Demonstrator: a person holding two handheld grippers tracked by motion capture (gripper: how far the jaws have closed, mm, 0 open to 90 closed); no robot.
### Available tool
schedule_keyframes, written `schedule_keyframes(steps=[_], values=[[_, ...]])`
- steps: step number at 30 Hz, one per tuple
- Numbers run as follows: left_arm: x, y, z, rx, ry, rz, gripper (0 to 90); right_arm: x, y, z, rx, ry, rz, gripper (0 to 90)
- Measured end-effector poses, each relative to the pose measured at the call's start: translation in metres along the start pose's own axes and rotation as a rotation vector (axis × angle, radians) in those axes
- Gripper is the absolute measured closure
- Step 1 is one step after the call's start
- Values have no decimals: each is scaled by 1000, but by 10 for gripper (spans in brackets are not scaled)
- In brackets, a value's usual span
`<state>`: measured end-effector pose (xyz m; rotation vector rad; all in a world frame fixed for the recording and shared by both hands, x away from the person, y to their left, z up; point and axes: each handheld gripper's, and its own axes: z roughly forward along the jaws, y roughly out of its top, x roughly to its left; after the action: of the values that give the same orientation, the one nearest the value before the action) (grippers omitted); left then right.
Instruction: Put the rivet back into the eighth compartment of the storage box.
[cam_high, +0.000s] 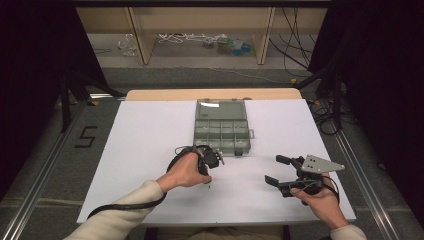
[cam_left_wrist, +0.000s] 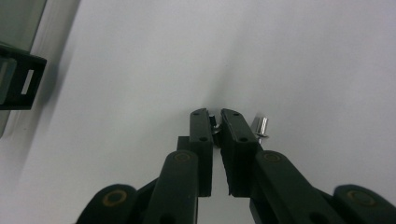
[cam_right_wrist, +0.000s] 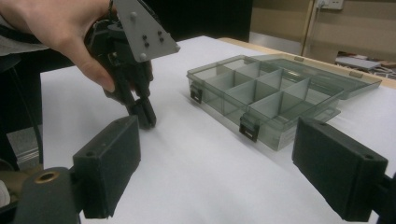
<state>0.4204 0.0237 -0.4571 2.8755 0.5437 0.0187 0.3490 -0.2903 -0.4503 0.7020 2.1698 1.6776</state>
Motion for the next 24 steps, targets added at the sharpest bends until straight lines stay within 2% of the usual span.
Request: schedule_keyframes(steps=[4, 5, 13, 18, 20, 21, 23, 24], values=[[2, -2, -1, -16, -16, -12, 830, 0, 0, 0, -4, 0, -3, 165], [3, -3, -1, -20, -17, -15, 831, 0, 1, -2, 18, -3, -2, 165], [5, -4, -8, -65, -10, -22, 831, 0, 1, -2, 18, -3, -4, 165], [7, -5, -16, -120, 5, -36, 831, 0, 1, -2, 17, -3, -5, 165], [6, -6, -16, -167, 3, -76, 831, 0, 1, -4, 37, -22, -7, 165], [6, -6, -16, -167, 3, -76, 831, 0, 1, -4, 37, -22, -7, 165], [8, -6, -19, -171, 9, -63, 831, 0, 1, -3, 27, -18, -6, 165], [7, -6, -18, -196, 10, -82, 831, 0, 1, -2, 18, -3, -4, 165]])
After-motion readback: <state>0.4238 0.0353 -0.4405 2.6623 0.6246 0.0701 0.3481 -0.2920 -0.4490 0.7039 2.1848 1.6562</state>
